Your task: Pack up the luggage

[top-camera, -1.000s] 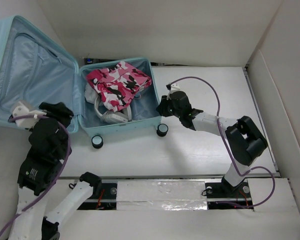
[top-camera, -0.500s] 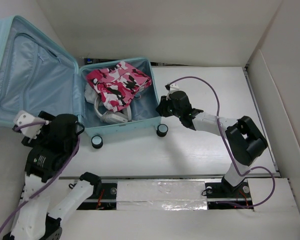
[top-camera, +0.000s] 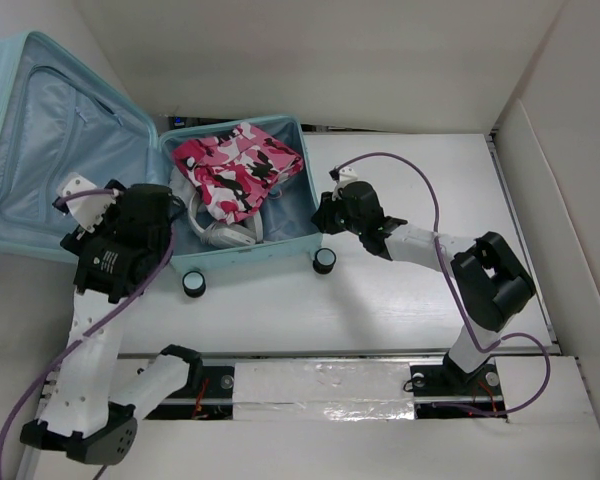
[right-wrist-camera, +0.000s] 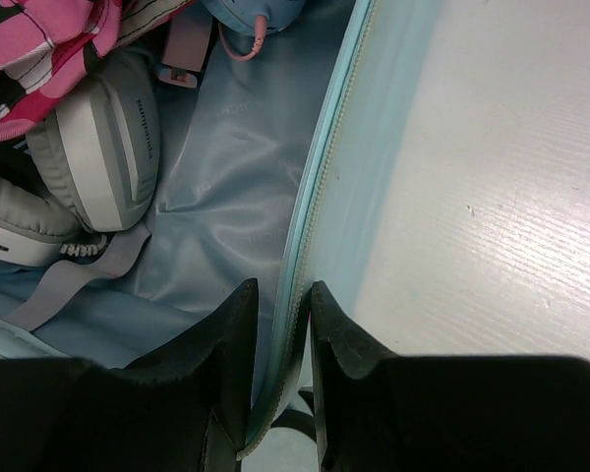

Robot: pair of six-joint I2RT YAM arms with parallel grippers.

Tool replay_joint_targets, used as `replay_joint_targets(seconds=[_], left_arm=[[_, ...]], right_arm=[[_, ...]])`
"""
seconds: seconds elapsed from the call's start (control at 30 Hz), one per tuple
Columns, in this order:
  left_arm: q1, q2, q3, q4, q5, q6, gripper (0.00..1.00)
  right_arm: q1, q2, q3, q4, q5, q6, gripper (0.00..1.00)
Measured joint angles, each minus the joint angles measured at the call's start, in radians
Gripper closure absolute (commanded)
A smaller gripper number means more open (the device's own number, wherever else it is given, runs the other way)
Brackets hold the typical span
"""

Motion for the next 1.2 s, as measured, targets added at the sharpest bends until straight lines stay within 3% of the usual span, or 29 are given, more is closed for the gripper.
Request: replay_joint_targets(seconds=[0.07,0.2,0.27,0.5,0.83,0.9,0.97,1.1,1.17,1.2], left_arm=[[0.113,0.034,0.013,0.063,0.084,0.042,0.26],[0.406,0.023,-0.104,0.238,0.249,0.19,0.24],[0.475,-0.008,-0.139,0.25,0.277,0.249,0.23],[0.494,-0.075,-0.141,0.264,0.272,0.302,0.26],[0.574,0.114,-0.155,0.309,0.228,0.372,0.31],[0.592,0.16,-0.144,0.311,0.238,0.384,0.42],[0.648,0.181,-0.14,0.314,0.258,0.394,0.46],[0.71,0.18,-0.141,0.338,0.293,0.404,0.72],[0.71,0.177,-0.14,0.34,0.292,0.404,0.81],[0.711,0.174,-0.14,0.345,0.295,0.401,0.93]], right_arm=[[0.0,0.0,0.0,0.0,0.0,-0.001,1.0],[-0.002,0.0,-0.002,0.003,-0.003,-0.001,1.0],[-0.005,0.0,-0.002,0.005,-0.011,-0.001,1.0],[-0.01,0.001,-0.002,0.006,-0.027,-0.007,1.0],[-0.011,0.001,-0.002,0.006,-0.031,-0.01,1.0],[-0.011,0.001,-0.002,0.006,-0.031,-0.011,1.0],[-0.011,0.002,-0.002,0.006,-0.031,-0.011,1.0],[-0.011,0.002,-0.002,0.006,-0.031,-0.011,1.0],[-0.011,0.003,-0.002,0.007,-0.032,-0.011,1.0],[-0.011,0.006,0.0,0.007,-0.034,-0.011,1.0]])
